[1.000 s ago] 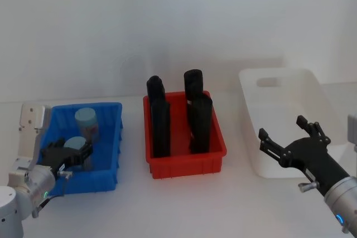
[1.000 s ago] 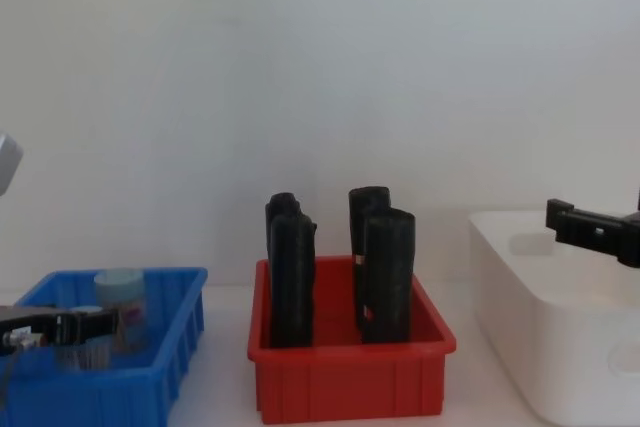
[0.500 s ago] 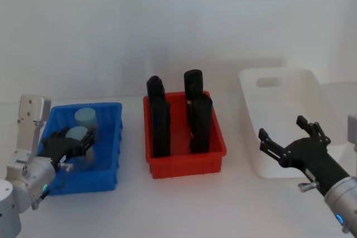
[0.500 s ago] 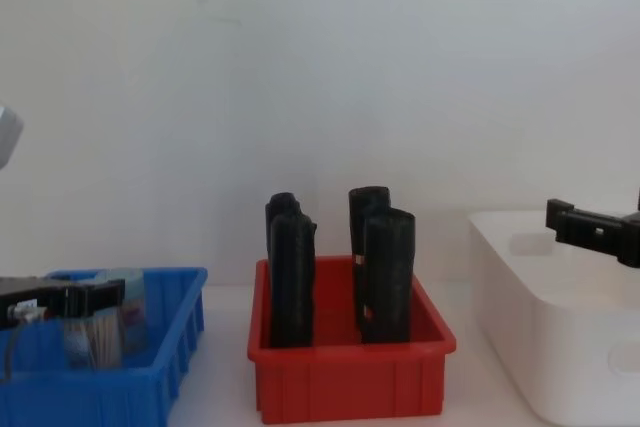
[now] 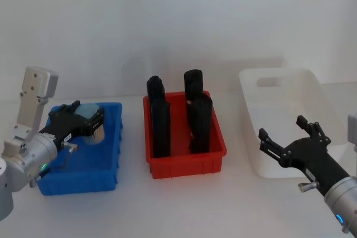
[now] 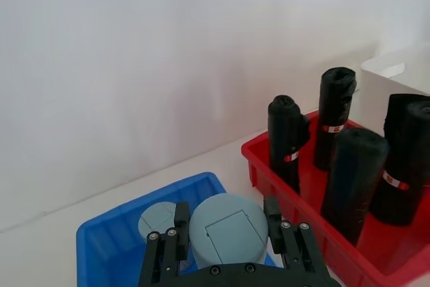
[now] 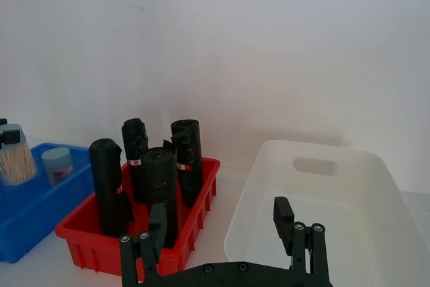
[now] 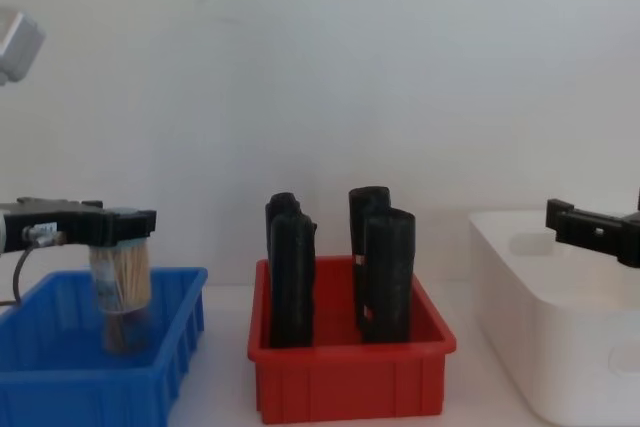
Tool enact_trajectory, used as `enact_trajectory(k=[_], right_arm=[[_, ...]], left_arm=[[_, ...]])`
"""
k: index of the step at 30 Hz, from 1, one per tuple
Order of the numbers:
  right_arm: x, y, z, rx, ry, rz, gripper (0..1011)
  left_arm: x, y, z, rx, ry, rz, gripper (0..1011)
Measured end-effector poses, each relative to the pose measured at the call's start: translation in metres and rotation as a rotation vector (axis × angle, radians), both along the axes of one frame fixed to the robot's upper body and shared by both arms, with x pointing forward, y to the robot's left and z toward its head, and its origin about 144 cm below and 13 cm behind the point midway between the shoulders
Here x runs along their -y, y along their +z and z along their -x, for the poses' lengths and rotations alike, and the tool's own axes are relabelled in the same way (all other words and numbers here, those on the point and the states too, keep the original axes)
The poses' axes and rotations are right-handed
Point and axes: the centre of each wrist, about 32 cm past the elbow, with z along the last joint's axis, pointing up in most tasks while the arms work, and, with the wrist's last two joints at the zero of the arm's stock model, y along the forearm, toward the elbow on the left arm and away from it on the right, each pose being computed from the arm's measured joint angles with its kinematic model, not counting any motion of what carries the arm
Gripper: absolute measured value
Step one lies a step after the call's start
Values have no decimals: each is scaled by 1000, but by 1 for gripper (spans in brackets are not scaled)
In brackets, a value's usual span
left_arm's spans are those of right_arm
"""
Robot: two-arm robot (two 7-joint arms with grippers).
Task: Pick the cotton swabs from the blue box and place them into the white box.
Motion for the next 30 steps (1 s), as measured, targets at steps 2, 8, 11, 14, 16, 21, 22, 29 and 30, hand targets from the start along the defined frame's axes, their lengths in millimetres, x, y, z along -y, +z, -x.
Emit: enact_trajectory(k=[2,8,11,14,16,21,22,29,30], right_arm=[[0,0,0,0,0,0,1002],[0,0,0,0,0,0,1002],[0,0,0,0,0,0,1002],[0,0,0,0,0,0,1002],[0,0,0,0,0,0,1002],[0,0,0,0,0,0,1001],[0,0,0,0,0,0,1002],[0,0,0,0,0,0,1002],[0,0,0,0,1,0,1002]], left_arm=[[1,10,0,6,-30,-9,669],[3,30,1,11,-103,-25,670],[5,43,1,11,-156,-33,670],[6,50,1,9,-191,-36,670],[8,58,0,9,-224,-39,670],[11,71,-1,3,-292,-41,670],[12,75,-1,1,-311,-42,669],[16,87,-1,-6,-370,-44,670],[17,88,-1,-6,-375,-44,669]])
